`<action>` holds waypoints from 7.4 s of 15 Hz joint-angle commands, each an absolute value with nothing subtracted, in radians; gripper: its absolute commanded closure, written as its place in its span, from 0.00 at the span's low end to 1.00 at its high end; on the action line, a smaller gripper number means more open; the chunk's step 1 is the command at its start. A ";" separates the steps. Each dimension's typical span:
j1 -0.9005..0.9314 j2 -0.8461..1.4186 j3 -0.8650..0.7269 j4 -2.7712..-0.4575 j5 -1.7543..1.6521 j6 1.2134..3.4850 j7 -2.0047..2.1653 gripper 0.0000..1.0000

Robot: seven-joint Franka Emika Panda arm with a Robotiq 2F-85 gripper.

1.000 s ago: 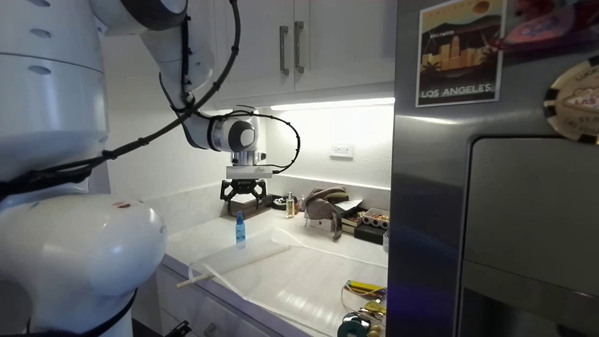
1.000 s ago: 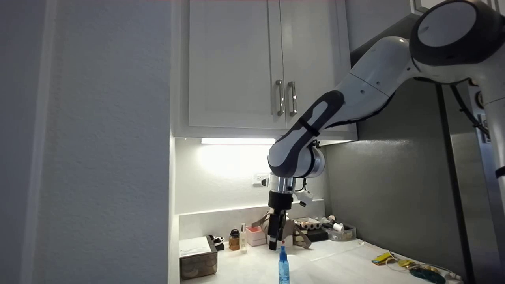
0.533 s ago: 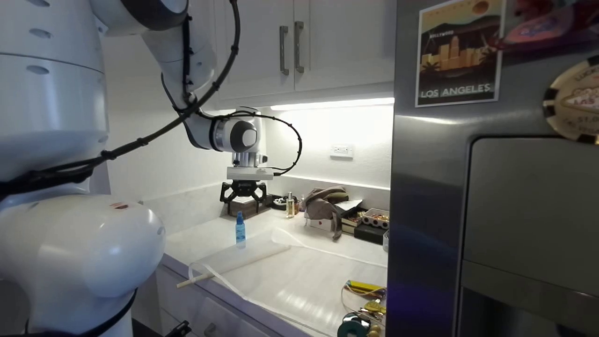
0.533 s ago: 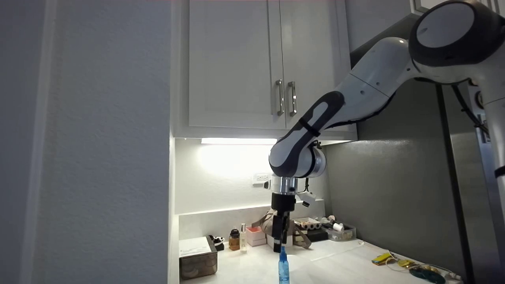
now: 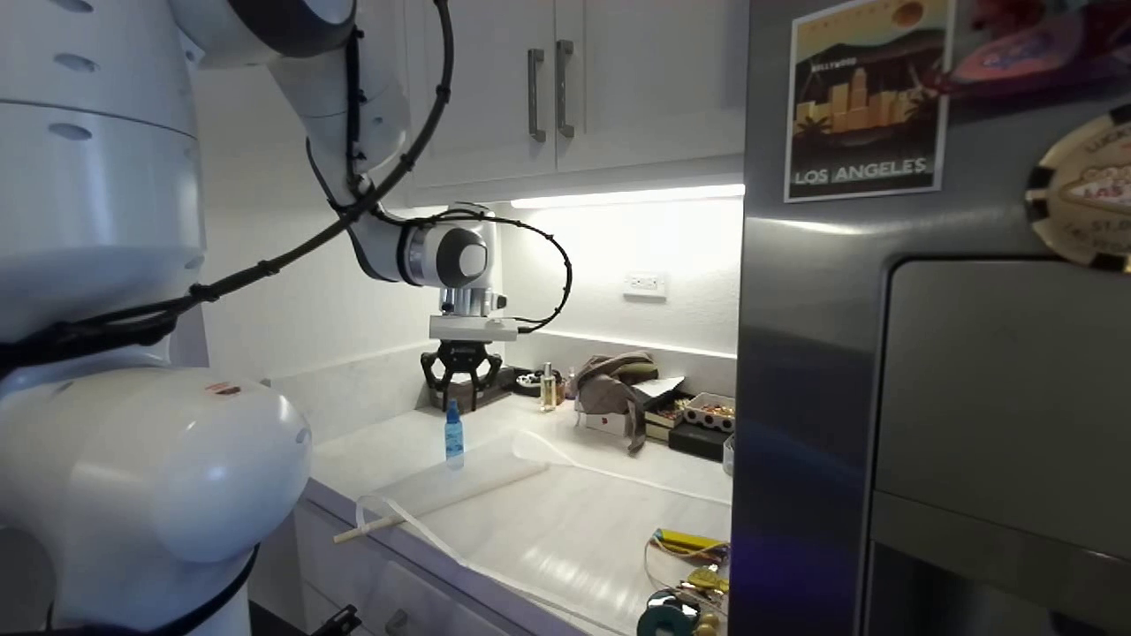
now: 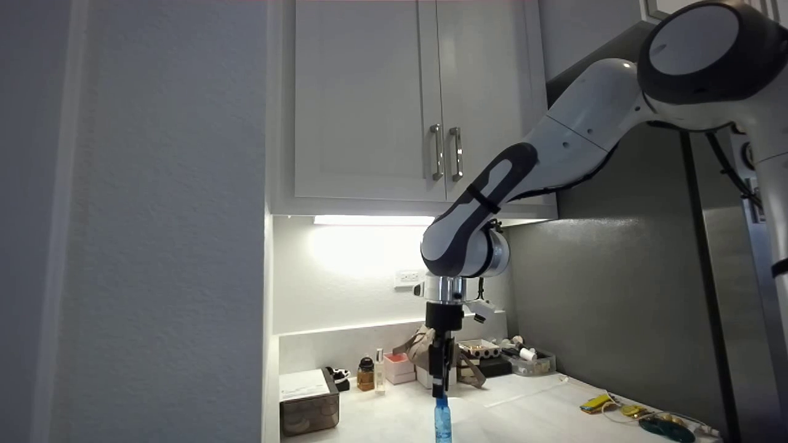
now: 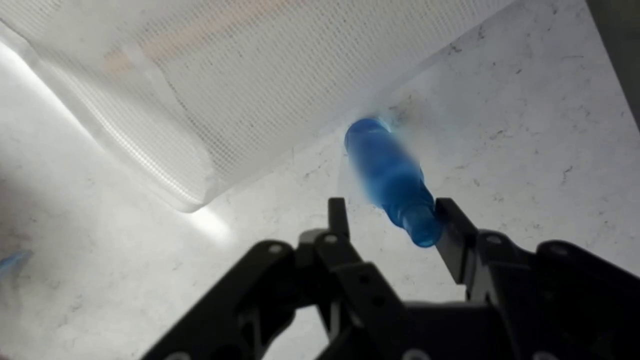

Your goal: Place the blue bottle upright on the bottom right corner of the counter, hang the white object on the side of the fridge

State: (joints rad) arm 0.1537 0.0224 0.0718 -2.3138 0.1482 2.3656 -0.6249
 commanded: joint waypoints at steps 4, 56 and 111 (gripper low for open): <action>0.137 0.020 0.094 -2.299 0.151 2.336 -0.616 0.88; 0.285 0.522 0.296 -1.580 -0.152 2.113 -0.631 0.95; 0.281 0.221 0.293 -1.855 -0.166 2.089 -0.528 0.00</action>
